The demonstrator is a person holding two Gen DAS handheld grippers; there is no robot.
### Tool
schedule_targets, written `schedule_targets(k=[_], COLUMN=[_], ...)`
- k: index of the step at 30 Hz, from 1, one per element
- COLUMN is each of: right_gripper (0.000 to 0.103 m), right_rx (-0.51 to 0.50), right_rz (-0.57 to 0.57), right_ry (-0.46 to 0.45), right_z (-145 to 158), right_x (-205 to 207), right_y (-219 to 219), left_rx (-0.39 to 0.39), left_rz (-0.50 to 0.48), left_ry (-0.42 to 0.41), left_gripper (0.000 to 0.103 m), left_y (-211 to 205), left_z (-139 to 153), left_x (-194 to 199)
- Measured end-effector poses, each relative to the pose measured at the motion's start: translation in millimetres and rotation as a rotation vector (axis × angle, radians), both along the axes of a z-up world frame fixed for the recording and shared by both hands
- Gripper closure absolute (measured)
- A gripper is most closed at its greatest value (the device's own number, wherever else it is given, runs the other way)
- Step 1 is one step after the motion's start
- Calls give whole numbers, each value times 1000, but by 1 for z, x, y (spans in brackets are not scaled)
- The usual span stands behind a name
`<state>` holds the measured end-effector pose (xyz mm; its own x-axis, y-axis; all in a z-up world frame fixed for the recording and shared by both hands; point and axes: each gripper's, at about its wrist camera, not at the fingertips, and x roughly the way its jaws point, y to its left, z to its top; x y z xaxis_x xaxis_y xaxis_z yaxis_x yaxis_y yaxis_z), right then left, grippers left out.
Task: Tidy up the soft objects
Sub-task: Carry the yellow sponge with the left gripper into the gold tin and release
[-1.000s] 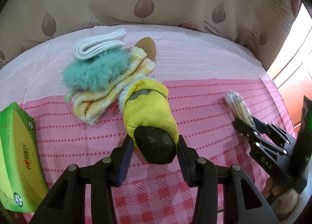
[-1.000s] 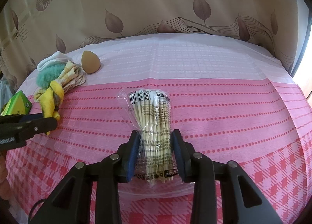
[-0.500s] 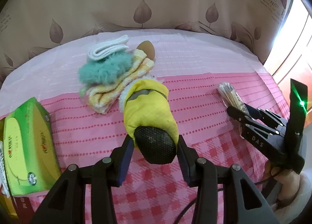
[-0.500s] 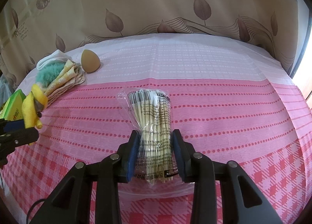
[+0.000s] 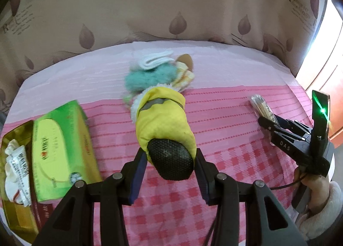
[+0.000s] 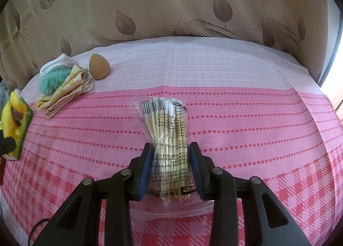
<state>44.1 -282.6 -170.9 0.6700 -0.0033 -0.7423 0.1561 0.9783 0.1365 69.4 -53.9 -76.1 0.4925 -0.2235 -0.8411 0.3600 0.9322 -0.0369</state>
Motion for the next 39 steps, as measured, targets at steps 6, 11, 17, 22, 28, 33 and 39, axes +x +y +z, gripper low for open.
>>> schedule_targets(k=[6, 11, 17, 22, 28, 33, 39], right_gripper=[69, 69, 69, 69, 69, 69, 69], right_rx=[0, -1, -1, -3, -3, -4, -5], right_rz=[-1, -2, -2, -2, -2, -2, -2], right_ry=[0, 0, 1, 1, 1, 2, 2], right_z=[0, 0, 0, 0, 0, -1, -1], right_x=[0, 0, 0, 1, 1, 1, 1], right_y=[0, 0, 0, 0, 0, 1, 1], left_rx=[8, 21, 44, 75, 99, 123, 134], left_rz=[48, 114, 217, 293, 378, 432, 480], left_ry=[-34, -61, -83, -87, -76, -62, -41], left_gripper=[59, 59, 59, 59, 59, 59, 59], left_y=[29, 61, 113, 151, 193, 221, 247], left_z=[18, 32, 43, 44, 40, 33, 27], left_x=[-1, 2, 5, 7, 8, 10, 16])
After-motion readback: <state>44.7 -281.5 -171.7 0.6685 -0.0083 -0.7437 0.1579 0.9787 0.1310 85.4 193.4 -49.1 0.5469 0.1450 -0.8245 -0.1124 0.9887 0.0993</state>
